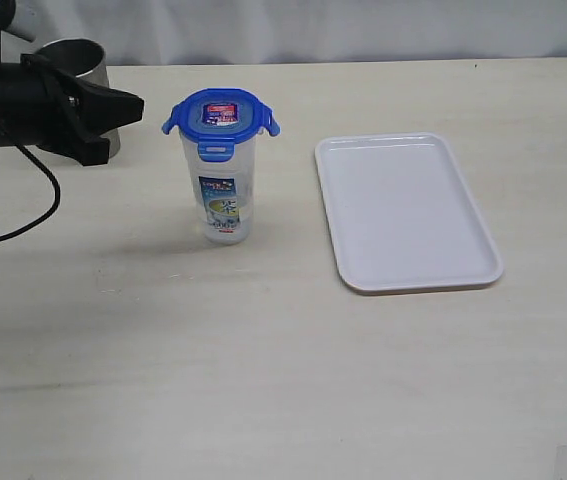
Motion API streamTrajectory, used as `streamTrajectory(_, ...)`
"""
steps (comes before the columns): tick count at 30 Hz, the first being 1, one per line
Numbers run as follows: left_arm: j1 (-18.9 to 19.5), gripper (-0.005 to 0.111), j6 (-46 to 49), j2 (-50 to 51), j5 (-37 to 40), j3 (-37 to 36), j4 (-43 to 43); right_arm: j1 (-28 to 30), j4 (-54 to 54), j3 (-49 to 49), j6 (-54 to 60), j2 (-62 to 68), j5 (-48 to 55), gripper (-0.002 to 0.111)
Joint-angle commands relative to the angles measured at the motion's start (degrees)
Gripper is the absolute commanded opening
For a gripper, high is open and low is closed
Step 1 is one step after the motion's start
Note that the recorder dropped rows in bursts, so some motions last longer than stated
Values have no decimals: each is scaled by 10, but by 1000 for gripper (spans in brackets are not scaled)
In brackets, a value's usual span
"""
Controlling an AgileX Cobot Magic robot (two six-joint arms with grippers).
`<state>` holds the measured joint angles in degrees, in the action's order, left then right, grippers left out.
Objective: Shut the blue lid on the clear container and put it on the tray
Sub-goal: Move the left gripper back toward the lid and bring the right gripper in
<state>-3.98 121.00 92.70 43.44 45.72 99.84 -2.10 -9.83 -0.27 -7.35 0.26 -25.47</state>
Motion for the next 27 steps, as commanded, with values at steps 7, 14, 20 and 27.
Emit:
streamTrajectory(7,2,0,18,4,14,4,-5,0,300,-155,-228,260,-26,4)
streamTrajectory(14,2,0,18,35,40,4,-16,0,613,-320,-377,641,-185,4)
streamTrajectory(20,2,0,18,37,37,4,-15,0,780,-486,-408,930,-230,4)
streamTrajectory(27,2,0,18,37,36,4,-15,0,864,-582,-415,1048,-354,4)
